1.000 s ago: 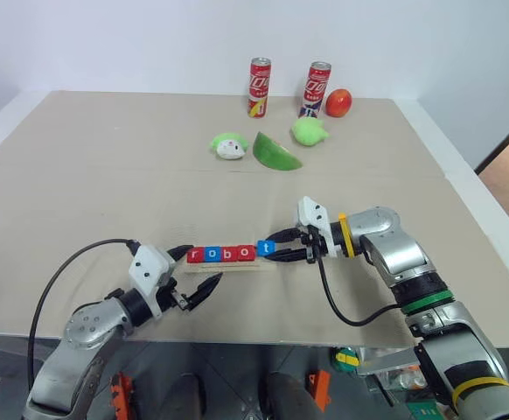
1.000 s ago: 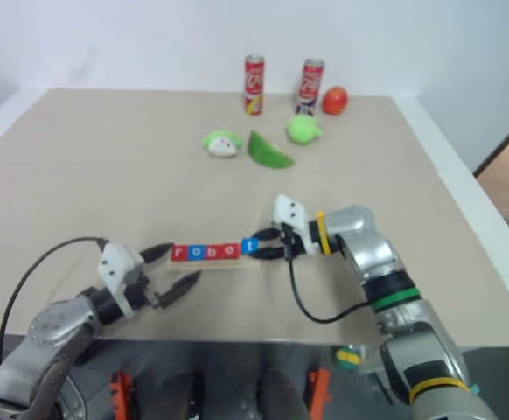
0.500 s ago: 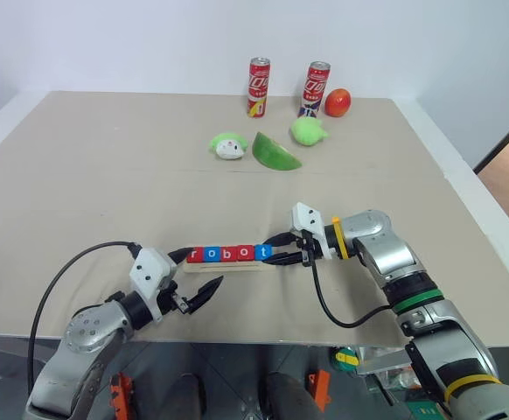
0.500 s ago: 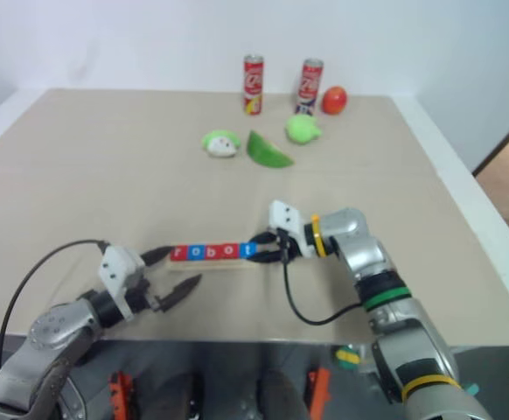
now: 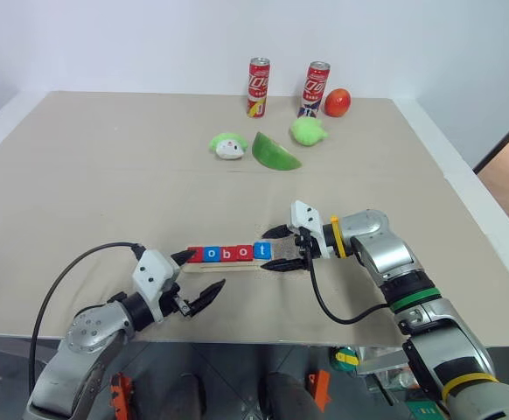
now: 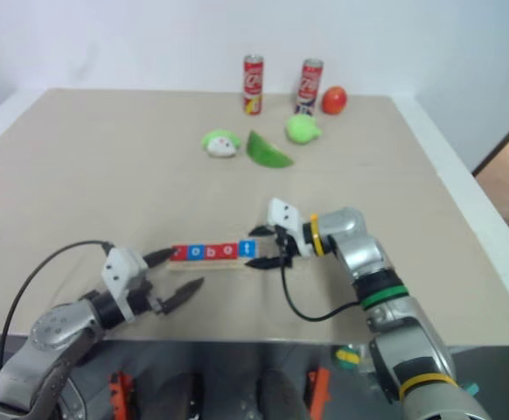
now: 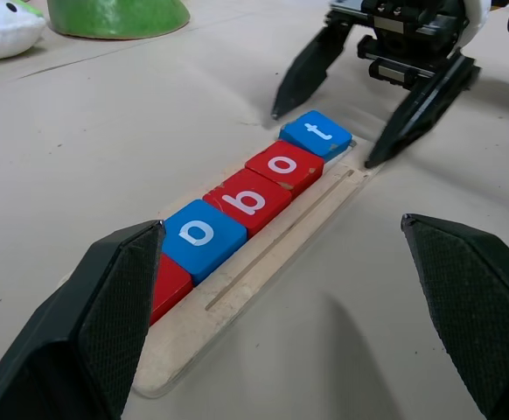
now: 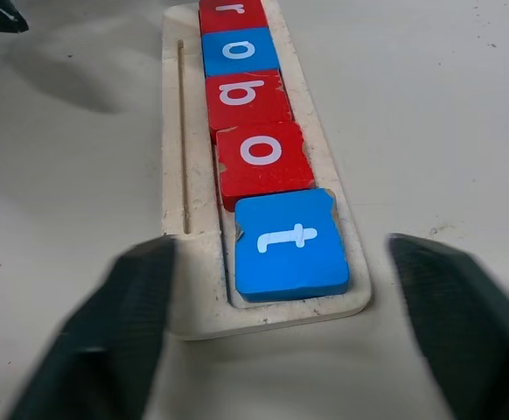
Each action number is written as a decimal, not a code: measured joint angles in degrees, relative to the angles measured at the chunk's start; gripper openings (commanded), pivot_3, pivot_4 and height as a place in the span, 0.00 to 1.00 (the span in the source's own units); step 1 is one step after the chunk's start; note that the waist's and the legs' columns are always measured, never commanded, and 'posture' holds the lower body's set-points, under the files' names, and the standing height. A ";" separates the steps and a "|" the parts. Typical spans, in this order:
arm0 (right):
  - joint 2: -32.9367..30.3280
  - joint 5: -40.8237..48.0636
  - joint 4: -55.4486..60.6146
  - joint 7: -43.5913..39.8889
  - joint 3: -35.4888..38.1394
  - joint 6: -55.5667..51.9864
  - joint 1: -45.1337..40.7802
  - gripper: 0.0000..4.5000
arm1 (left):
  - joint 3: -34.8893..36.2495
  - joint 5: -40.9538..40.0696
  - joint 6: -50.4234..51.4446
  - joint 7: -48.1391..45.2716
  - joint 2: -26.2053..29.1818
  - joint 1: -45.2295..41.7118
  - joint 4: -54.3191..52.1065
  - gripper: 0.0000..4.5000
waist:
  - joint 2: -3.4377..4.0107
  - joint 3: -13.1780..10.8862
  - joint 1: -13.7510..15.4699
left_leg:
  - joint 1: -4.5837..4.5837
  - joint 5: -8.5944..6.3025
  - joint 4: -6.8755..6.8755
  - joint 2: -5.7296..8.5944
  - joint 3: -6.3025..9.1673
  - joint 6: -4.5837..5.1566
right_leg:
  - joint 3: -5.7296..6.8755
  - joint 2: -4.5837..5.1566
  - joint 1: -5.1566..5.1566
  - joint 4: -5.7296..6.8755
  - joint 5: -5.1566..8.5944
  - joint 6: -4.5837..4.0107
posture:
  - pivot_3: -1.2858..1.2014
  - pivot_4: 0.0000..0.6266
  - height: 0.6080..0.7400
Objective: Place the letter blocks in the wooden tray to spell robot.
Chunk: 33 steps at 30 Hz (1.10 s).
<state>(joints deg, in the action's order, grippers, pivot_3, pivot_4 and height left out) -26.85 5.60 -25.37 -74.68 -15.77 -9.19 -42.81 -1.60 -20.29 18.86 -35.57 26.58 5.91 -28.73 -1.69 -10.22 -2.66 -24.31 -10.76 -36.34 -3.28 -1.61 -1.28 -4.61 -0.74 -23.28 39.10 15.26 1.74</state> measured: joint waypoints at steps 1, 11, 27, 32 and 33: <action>0.03 0.50 0.37 0.32 0.44 -0.62 0.00 0.99 | 0.00 0.00 0.00 -0.10 0.13 -0.01 0.02 1.00 | 0.00 0.00 0.00 | 0.00 0.00 0.00 0.00 0.00 0.00 | 0.00 0.00 0.00 0.00 0.00 0.00 | 0.52 0.24 1.00; 6.83 11.49 15.26 24.70 18.92 -19.01 5.86 0.71 | 2.97 -0.48 -0.15 -0.51 1.21 -0.57 0.91 1.00 | -0.06 0.05 0.00 | -0.02 -0.01 0.09 -0.01 0.04 -0.02 | 0.02 0.00 -0.01 0.00 0.03 -0.02 | 0.52 0.24 1.00; 15.90 7.03 29.97 46.36 12.61 -20.94 23.62 0.00 | 3.39 -2.63 1.48 0.21 -0.20 -2.13 0.93 1.00 | -0.06 0.05 -0.10 | -0.04 0.05 0.06 0.01 -0.04 -0.11 | -0.08 0.01 -0.08 0.01 -0.01 0.06 | 0.52 0.24 1.00; 14.98 6.86 32.47 46.14 10.78 -20.83 25.21 0.00 | 2.05 -2.75 1.66 0.10 -0.75 -2.14 0.92 1.00 | -0.06 0.05 -0.09 | -0.04 0.05 0.07 0.00 -0.02 -0.11 | -0.05 0.00 -0.08 0.00 0.02 0.05 | 0.52 0.24 1.00; 14.72 6.80 32.74 46.12 10.44 -20.79 25.47 0.00 | 1.89 -2.86 1.81 0.01 -0.75 -2.14 0.91 1.00 | -0.06 0.05 -0.10 | -0.04 0.05 0.07 -0.01 -0.02 -0.11 | -0.05 -0.01 -0.08 0.00 0.02 0.04 | 0.52 0.24 1.00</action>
<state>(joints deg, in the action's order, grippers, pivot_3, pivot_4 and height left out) -12.13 12.40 7.36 -28.57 -5.33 -29.98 -17.35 0.29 -23.16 20.66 -35.55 25.83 3.77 -27.82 -1.76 -10.17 -2.75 -24.35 -10.71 -36.26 -3.29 -1.63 -1.39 -4.66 -0.75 -23.37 39.10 15.28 1.78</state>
